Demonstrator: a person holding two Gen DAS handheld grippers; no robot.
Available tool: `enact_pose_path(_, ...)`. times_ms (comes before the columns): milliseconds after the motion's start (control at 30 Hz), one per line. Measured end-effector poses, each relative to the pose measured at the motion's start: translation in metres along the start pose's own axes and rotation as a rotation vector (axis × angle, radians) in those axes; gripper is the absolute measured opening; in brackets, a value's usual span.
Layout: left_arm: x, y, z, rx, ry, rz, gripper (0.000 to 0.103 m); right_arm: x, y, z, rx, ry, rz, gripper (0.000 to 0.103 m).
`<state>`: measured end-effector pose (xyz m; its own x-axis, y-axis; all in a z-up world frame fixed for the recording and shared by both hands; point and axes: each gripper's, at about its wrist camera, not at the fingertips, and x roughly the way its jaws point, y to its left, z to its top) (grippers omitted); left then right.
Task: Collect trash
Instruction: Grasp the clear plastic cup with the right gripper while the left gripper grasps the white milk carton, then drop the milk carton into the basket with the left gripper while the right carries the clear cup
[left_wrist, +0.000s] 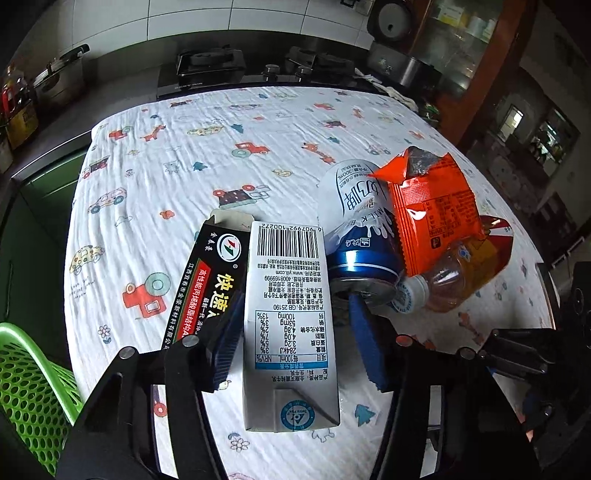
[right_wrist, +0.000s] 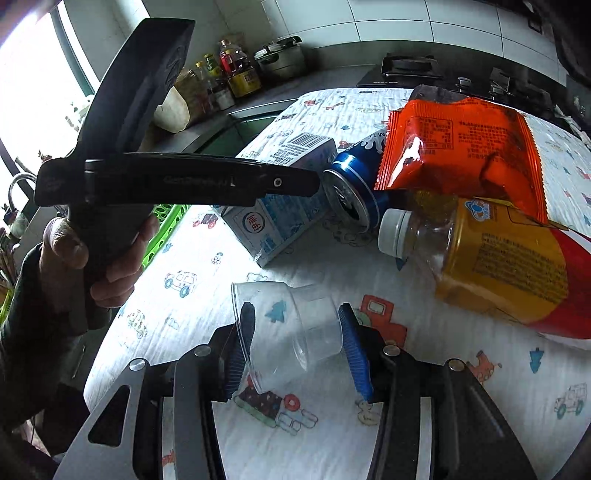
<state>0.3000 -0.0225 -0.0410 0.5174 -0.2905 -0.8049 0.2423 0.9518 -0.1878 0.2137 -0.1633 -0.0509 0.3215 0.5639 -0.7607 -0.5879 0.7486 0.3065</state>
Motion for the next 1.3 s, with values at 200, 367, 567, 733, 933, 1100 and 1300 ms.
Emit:
enact_pose_path(200, -0.014, -0.002, -0.006, 0.002, -0.039, 0.014, 0.043, -0.009, 0.005, -0.006, 0.004, 0.0, -0.002, 0.045)
enact_pose_path(367, -0.044, 0.002, -0.017, 0.004, -0.088, 0.014, 0.042, -0.013, 0.013, -0.007, -0.01, 0.0, -0.004, 0.039)
enact_pose_path(567, -0.089, 0.028, -0.033, -0.042, -0.162, 0.043, 0.042, -0.011, 0.027, -0.011, -0.054, 0.012, -0.03, 0.037)
enact_pose_path(733, -0.124, 0.062, -0.047, -0.096, -0.216, 0.091, 0.042, -0.012, 0.04, -0.009, -0.069, 0.009, -0.018, 0.036)
enact_pose_path(933, -0.158, 0.116, -0.069, -0.185, -0.257, 0.206, 0.042, -0.011, 0.064, 0.008, -0.101, -0.012, 0.016, 0.036)
enact_pose_path(1100, -0.165, 0.175, -0.1, -0.301, -0.229, 0.308, 0.042, -0.003, 0.094, 0.032, -0.142, -0.033, 0.056, 0.036)
enact_pose_path(1300, -0.156, 0.235, -0.138, -0.435, -0.159, 0.333, 0.043, 0.023, 0.139, 0.065, -0.185, -0.041, 0.109, 0.036)
